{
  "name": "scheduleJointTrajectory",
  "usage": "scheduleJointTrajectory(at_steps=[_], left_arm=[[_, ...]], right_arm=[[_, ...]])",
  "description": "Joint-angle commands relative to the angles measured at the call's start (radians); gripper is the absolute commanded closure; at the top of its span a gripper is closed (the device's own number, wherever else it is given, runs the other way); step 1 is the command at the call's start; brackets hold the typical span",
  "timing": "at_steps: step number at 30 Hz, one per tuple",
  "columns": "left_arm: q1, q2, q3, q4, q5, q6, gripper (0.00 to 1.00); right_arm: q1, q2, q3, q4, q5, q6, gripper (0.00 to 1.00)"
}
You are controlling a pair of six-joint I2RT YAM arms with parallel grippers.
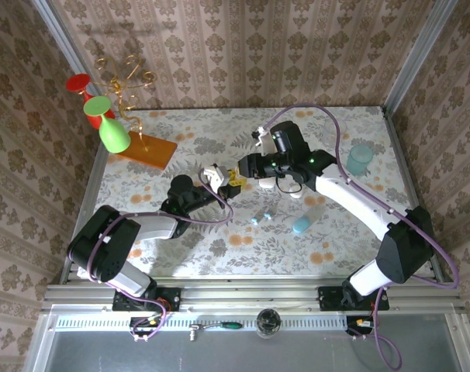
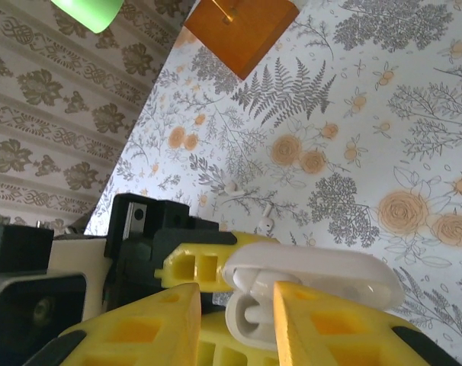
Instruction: Insert wireless bluetooth earbuds into charging case
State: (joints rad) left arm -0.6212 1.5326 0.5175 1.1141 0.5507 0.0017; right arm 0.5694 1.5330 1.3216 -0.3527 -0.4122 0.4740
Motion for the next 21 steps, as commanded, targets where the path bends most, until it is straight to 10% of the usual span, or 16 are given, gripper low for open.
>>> scheduleJointTrajectory(at_steps=[1,21], left_arm=[[-0.005,0.004,0.035,0.033,0.015,0.019,1.0],[-0.008,-0.015,0.052,-0.005,-0.013,0.024,1.0]], right_arm=[[0.0,0.032,0.027,-0.039,-0.015,-0.015,0.68],[0.034,0.053,0.05,-0.083,-0.06,-0.041,0.72]])
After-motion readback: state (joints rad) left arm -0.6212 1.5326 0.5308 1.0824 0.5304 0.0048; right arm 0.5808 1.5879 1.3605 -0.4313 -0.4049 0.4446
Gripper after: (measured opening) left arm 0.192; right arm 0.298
